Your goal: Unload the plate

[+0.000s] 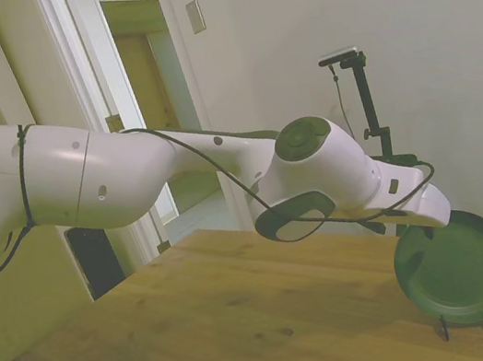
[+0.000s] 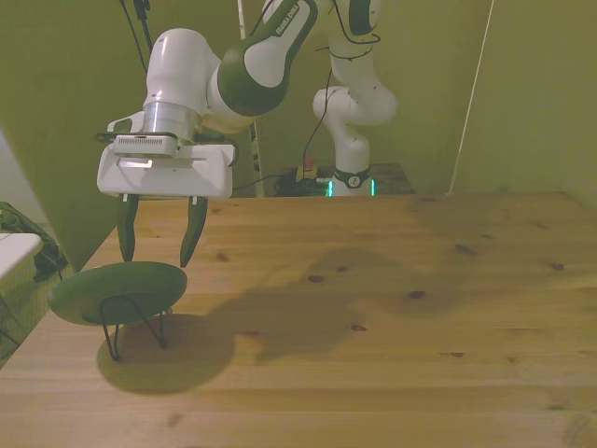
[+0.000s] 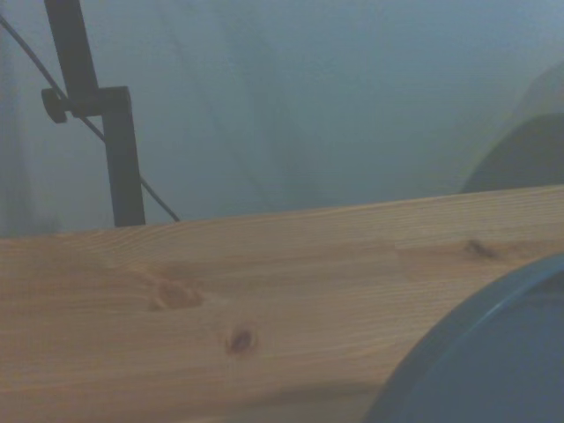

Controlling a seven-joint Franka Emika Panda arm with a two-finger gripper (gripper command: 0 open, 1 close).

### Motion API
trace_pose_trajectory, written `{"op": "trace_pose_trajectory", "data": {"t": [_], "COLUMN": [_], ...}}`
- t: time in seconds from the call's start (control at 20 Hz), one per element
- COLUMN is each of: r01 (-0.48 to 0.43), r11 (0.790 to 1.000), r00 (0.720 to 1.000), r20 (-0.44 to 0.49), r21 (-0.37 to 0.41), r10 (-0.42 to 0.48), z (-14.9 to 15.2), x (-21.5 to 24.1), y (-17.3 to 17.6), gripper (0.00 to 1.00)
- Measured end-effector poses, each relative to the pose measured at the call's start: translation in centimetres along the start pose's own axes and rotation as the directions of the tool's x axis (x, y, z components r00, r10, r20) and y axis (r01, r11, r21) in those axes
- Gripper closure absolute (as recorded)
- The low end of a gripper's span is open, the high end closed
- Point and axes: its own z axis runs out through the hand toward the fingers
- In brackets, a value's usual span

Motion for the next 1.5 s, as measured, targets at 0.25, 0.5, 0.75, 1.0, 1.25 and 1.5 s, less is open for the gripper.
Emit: {"op": "trace_pose_trajectory", "data": {"t": [0.25, 0.5, 0.75, 1.0, 1.25, 1.5], "r01": [0.004, 0.003, 0.005, 0.01, 0.007, 0.022], "r11": [1.0, 1.0, 1.0, 0.999, 0.999, 0.999], "r00": [1.0, 0.999, 0.996, 0.986, 0.983, 0.979], "r20": [0.021, 0.046, 0.092, 0.163, 0.181, 0.201], "r21": [0.006, 0.013, 0.031, 0.048, 0.042, 0.046], "r10": [-0.004, -0.004, -0.008, -0.017, -0.015, -0.031], "z": [0.5, 0.7, 0.1, 0.4, 1.5, 2.3], "x": [-0.5, -1.1, -1.2, -1.1, 0.0, -0.1], "y": [-0.4, -0.1, 0.3, 0.8, 1.8, 1.8], "gripper": [1.0, 1.0, 1.0, 1.0, 1.0, 1.0]}}
